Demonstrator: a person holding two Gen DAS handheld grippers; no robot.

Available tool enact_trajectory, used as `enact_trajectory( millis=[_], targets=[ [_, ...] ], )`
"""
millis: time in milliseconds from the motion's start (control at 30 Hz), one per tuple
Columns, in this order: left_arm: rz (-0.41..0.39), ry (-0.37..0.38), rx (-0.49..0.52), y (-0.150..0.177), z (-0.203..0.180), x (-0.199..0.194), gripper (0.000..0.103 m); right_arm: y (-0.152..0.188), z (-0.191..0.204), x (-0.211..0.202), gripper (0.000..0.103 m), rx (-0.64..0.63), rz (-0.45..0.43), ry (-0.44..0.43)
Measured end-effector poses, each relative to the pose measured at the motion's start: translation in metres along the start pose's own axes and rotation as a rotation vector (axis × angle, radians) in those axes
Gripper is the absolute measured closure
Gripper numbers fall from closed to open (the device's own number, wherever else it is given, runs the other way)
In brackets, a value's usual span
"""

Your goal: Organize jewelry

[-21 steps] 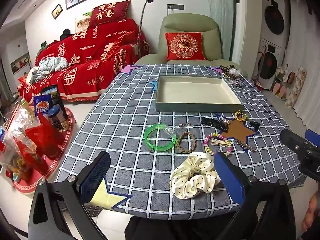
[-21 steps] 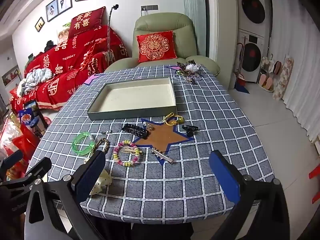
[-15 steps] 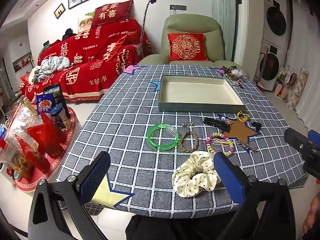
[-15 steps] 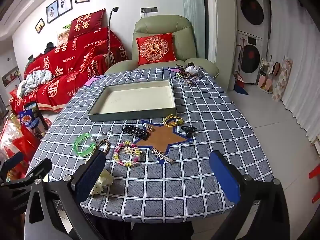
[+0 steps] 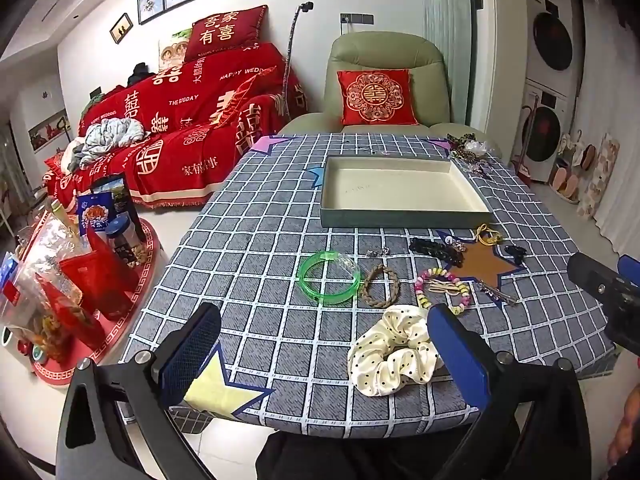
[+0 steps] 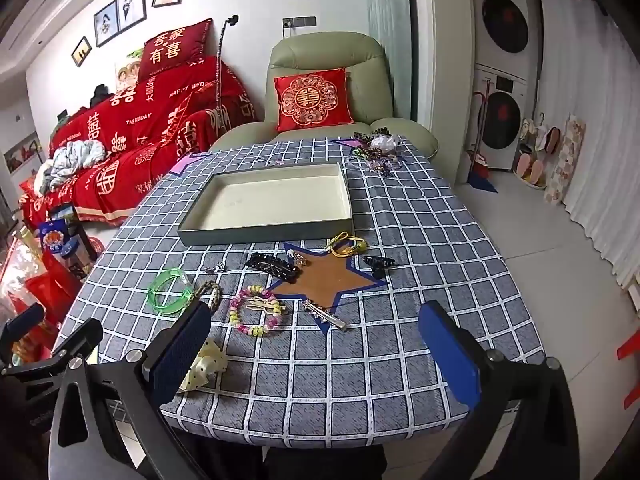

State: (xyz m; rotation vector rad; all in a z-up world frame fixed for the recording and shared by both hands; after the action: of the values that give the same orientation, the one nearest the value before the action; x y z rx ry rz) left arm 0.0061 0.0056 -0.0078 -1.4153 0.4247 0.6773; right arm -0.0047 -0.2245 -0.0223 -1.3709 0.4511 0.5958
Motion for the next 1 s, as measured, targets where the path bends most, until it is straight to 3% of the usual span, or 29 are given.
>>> enact_trajectory(
  millis=[1000],
  targets=[
    [0.0, -0.009, -0.008, 0.0001, 0.0028, 0.0011, 0.0, -0.0008, 0.0029, 0.003, 0.0, -0.019, -0.008, 0.005]
  ],
)
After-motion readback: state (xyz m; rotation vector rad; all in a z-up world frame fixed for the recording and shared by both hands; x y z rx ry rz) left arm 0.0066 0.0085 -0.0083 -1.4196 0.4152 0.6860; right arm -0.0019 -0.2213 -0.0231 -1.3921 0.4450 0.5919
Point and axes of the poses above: each gripper's, at about its wrist camera, not at the fingertips, and x roughly the way its jaws point, z to its left, y to its underside, the point moved 2 cm from there along x, roughly the way its jaws point, and after that the axes turned 8 degrees about -y, right-handed, at the moved point
